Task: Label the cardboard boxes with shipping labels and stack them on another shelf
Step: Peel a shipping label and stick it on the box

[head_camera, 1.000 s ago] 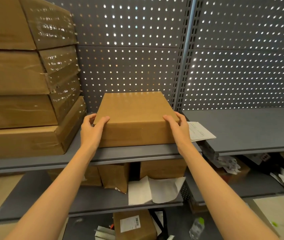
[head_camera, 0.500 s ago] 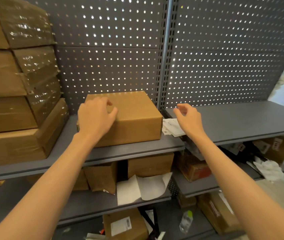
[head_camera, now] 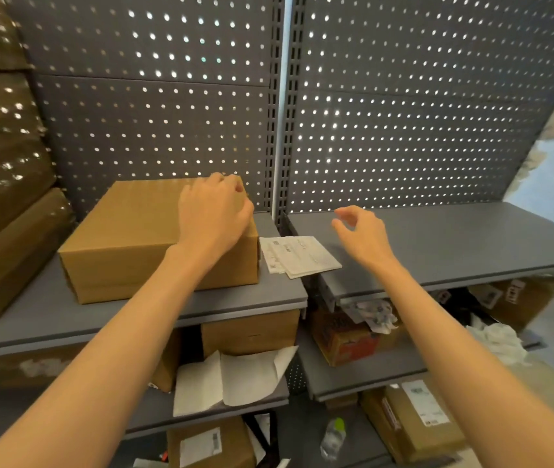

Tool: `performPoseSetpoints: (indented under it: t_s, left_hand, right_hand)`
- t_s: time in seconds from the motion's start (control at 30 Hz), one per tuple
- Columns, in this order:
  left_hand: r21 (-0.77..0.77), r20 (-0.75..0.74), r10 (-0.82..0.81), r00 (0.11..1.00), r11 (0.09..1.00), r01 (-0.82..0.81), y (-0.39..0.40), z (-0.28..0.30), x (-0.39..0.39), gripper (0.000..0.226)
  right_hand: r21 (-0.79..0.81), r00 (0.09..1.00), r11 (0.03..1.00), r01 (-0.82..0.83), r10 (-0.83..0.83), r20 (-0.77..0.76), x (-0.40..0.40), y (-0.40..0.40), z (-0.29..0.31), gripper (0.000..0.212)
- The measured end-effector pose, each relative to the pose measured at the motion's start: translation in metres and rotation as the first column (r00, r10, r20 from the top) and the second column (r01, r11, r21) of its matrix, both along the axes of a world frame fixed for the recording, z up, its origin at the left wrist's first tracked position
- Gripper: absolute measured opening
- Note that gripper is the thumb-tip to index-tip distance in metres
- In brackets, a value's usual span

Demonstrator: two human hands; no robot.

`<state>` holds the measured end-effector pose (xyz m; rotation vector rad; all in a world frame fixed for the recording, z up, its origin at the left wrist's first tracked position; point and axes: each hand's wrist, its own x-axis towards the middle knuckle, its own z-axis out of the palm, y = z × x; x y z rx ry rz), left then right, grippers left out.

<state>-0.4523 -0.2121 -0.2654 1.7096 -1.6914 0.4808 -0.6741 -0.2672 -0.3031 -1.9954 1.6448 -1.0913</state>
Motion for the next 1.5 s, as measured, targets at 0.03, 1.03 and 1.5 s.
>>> performPoseSetpoints:
  t_s: [0.03, 1.03, 1.5]
  left_hand:
    - [-0.001, 0.009, 0.004, 1.000, 1.000, -0.004, -0.005, 0.000, -0.007, 0.030]
    - [0.264, 0.091, 0.046, 0.995, 0.962, -0.068, -0.074, -0.071, -0.092, 0.030]
    - [0.336, -0.006, 0.017, 1.000, 0.942, -0.014, -0.092, -0.089, -0.085, 0.035]
  right_hand:
    - [0.008, 1.000, 1.000, -0.015, 0.015, -0.010, -0.005, -0.007, 0.000, 0.035]
    - [0.288, 0.822, 0.894, -0.344, 0.435, -0.367, -0.025, -0.100, -0.049, 0.059]
    - [0.180, 0.903, 0.890, -0.419, 0.387, 0.187, -0.020, -0.094, -0.048, 0.026]
